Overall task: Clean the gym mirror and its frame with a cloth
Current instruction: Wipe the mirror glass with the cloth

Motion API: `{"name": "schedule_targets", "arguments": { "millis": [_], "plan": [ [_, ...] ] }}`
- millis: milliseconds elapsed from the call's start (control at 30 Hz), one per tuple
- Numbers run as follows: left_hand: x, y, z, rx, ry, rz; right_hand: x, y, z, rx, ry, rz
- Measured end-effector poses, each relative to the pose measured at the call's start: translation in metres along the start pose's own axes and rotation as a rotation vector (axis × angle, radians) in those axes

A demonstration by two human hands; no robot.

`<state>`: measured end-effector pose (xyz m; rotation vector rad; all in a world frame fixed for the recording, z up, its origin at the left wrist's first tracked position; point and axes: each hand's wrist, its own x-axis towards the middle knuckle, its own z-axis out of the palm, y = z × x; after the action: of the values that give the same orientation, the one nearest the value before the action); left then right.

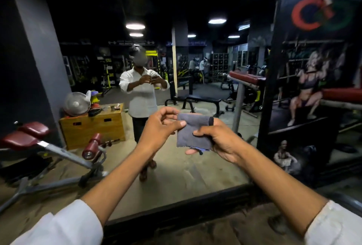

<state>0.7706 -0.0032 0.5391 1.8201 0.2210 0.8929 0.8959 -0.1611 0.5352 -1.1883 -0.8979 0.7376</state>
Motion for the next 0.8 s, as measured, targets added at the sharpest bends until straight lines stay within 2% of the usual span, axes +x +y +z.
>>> {"name": "schedule_targets", "arguments": {
  "millis": [267,600,800],
  "plan": [
    [0.171,0.011,0.061,0.16,-0.084,0.258,0.086,-0.063,-0.104,-0.107,0.029,-0.213],
    [0.397,0.04,0.14,0.394,-0.088,0.531,0.227,-0.146,-0.249,-0.277,0.276,-0.339],
    [0.487,0.046,0.214,0.559,-0.13,0.658,0.281,-0.18,-0.357,-0.639,0.372,-0.441]
  ]
}}
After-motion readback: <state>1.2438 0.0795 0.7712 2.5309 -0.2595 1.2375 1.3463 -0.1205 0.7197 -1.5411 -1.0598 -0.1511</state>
